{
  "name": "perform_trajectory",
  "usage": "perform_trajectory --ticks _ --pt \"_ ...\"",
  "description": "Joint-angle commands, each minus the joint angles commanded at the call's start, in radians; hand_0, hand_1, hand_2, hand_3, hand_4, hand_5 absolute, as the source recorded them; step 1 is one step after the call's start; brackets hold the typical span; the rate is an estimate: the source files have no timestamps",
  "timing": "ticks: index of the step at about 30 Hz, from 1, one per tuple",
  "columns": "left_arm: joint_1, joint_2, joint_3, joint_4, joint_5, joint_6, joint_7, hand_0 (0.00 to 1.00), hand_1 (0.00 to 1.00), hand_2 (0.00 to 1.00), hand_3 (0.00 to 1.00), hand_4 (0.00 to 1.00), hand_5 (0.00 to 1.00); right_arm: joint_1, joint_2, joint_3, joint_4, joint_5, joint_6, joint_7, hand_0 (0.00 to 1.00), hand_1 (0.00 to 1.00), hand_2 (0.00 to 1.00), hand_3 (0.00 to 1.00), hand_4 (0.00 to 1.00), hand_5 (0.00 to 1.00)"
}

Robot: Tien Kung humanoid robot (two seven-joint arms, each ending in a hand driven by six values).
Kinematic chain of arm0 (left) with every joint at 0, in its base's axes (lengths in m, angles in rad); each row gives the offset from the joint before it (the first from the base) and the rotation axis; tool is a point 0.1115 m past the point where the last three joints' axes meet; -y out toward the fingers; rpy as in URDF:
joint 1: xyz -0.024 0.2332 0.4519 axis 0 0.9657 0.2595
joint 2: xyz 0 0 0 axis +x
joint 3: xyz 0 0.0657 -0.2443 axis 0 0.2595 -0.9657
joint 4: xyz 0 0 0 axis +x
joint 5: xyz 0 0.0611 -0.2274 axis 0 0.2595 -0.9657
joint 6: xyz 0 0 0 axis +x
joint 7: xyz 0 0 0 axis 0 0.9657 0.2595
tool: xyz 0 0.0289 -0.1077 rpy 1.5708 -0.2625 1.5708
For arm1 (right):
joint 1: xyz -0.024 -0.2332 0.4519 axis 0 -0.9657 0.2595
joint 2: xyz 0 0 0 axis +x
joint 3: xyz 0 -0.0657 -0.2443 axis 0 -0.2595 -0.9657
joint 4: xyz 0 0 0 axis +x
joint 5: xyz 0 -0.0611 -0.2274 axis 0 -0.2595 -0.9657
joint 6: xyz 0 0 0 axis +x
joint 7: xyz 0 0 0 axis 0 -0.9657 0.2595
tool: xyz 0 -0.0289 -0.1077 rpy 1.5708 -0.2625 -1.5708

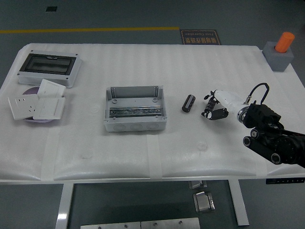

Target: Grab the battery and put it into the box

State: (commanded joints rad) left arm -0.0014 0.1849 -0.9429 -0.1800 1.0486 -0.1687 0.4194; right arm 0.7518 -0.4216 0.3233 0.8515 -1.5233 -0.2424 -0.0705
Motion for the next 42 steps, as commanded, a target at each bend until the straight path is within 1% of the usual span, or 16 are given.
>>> perform_trajectory --ticks 12,23,28,32,36,40,42 --pt "-0.004 -0.001 0.001 0.0 -0.002 0.001 -0.004 0.625 0.649 0.492 0.55 0.616 0.167 0.0 -0.004 -0.003 -0.001 0.001 -0.006 0.006 0.624 0.595 0.6 0.677 0.668 0.302" --pt "-0.003 -0.001 0.009 0.0 -0.011 0.007 -0.014 0.625 0.649 0.492 0.549 0.617 0.173 0.002 -0.009 0.012 0.047 -0.01 -0.035 0.008 0.626 0.597 0.599 0.677 0.666 0.302" --pt "-0.002 0.0 0.009 0.0 -0.01 0.008 -0.015 0.625 0.649 0.492 0.55 0.616 0.174 -0.007 -0.013 0.039 0.08 -0.001 -0.054 0.01 0.618 0.596 0.598 0.676 0.662 0.308" --pt "-0.001 0.001 0.011 0.0 -0.013 0.009 -0.018 0.622 0.649 0.495 0.551 0.615 0.182 -0.029 -0.02 0.092 0.137 0.005 -0.075 0.013 0.607 0.583 0.596 0.675 0.66 0.309" --pt "0.0 0.001 0.008 0.0 -0.01 0.011 -0.019 0.622 0.649 0.503 0.552 0.612 0.184 -0.051 -0.015 0.154 0.223 -0.011 -0.094 0.008 0.595 0.582 0.594 0.675 0.655 0.312" --pt "0.001 0.001 0.004 0.0 -0.007 0.012 -0.017 0.622 0.649 0.503 0.552 0.612 0.184 -0.061 0.012 0.18 0.313 -0.025 -0.107 -0.004 0.595 0.582 0.594 0.675 0.655 0.312" --pt "0.001 0.001 0.004 0.0 -0.007 0.013 -0.017 0.62 0.649 0.505 0.553 0.609 0.186 -0.062 0.041 0.177 0.362 -0.03 -0.116 -0.009 0.589 0.577 0.588 0.674 0.652 0.321"
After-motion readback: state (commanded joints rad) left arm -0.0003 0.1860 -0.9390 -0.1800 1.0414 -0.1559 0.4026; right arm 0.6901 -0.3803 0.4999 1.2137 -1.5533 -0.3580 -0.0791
